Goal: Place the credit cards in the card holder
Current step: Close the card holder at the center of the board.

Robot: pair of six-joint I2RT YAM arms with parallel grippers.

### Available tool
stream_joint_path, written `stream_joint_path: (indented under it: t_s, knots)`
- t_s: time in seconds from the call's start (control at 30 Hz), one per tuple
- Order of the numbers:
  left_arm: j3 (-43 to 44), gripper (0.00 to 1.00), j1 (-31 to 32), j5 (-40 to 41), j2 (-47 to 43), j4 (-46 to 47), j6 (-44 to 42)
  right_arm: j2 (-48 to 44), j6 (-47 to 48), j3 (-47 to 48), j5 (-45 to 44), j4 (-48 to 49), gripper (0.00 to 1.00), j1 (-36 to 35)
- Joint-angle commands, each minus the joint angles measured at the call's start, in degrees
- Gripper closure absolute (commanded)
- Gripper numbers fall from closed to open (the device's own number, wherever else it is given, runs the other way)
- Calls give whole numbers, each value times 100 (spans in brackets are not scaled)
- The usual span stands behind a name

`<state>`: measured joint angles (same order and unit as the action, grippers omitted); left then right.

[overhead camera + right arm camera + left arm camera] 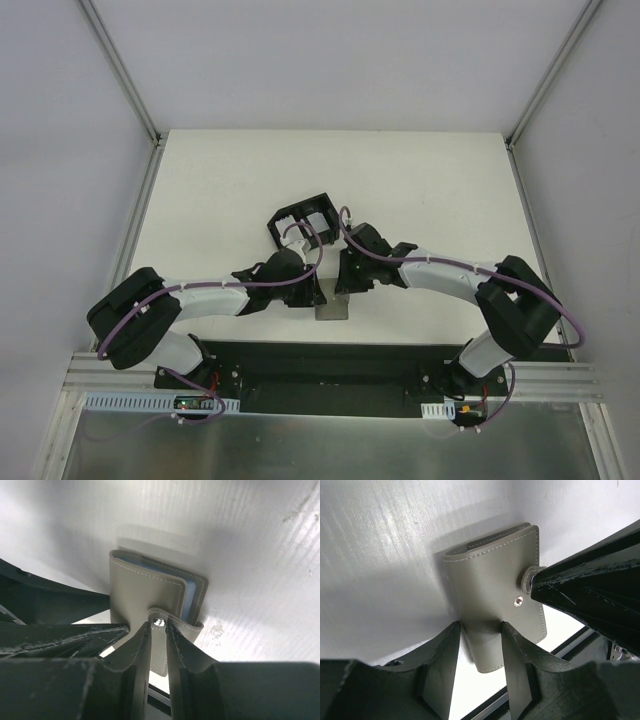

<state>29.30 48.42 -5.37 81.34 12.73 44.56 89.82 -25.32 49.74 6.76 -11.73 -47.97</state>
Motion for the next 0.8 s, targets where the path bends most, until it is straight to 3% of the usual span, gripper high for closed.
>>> stream_joint_path:
  t_s: [0.0,0.37,0.5,0.77]
  knots:
    - [-30,60,53,273,128,-886,-316,-140,-122,-16,185,417,80,24]
    - [32,60,53,317,180,-939,-325,-211,-105,-122,-193,311,81,33]
    - [32,60,53,326,198,-948,-333,-167,-8,1,-404,83,76,33]
    - [85,60,53,308,242,-957,-351,185,159,221,-237,-58,78,-28]
